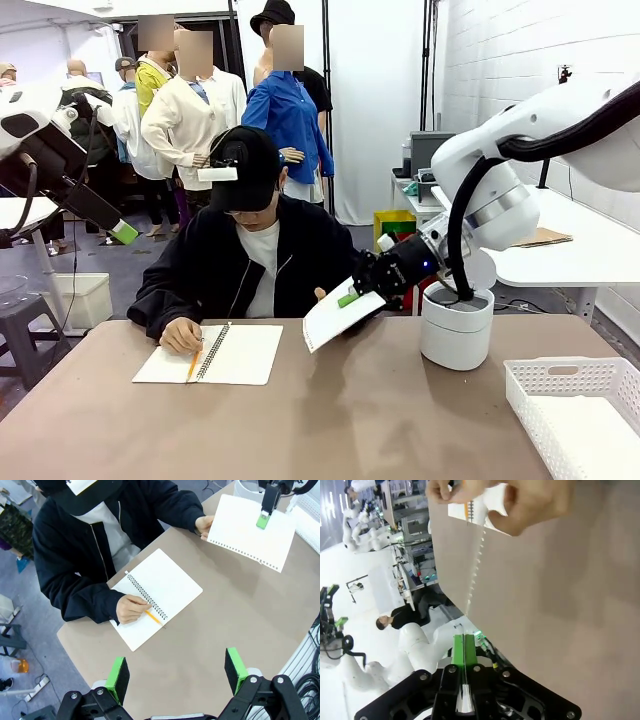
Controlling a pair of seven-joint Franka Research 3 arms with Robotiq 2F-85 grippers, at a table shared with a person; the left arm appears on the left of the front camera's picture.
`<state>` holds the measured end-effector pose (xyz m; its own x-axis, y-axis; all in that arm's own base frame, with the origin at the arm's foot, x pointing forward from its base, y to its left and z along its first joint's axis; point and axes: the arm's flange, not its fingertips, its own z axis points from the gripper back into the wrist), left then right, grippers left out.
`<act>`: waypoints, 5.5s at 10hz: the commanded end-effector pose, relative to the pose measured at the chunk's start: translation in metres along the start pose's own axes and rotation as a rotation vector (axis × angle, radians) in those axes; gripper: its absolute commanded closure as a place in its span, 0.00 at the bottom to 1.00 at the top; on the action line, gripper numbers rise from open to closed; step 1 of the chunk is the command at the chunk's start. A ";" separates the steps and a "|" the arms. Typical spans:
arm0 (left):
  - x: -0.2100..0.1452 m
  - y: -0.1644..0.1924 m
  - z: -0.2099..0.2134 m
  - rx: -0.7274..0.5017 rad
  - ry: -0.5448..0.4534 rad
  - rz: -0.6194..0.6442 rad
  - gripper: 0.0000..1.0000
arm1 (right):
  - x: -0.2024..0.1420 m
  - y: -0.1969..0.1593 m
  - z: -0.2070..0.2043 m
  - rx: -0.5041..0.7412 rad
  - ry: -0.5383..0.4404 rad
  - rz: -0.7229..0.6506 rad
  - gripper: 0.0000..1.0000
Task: Sort the paper based on its condition.
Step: If a person hands you a paper, place it in the Organizing basket , and if it's crumpled, put it in the Trash can.
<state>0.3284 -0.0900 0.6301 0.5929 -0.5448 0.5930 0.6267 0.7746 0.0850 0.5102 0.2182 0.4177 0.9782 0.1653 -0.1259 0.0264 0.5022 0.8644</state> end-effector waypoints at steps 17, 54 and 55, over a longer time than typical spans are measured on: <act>0.000 0.000 0.000 0.005 0.001 0.001 0.00 | -0.232 -0.096 0.168 -0.745 -0.158 0.137 1.00; 0.000 0.000 0.000 0.005 0.001 0.001 0.00 | -0.227 -0.135 0.242 -0.985 -0.254 -0.066 0.00; 0.000 0.000 0.000 0.005 0.001 0.001 0.00 | -0.231 -0.130 0.240 -1.008 -0.235 -0.039 0.00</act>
<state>0.3284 -0.0900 0.6302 0.5928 -0.5449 0.5931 0.6269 0.7745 0.0850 0.3352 -0.0945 0.4508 0.9979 -0.0195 0.0618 0.0153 0.9976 0.0670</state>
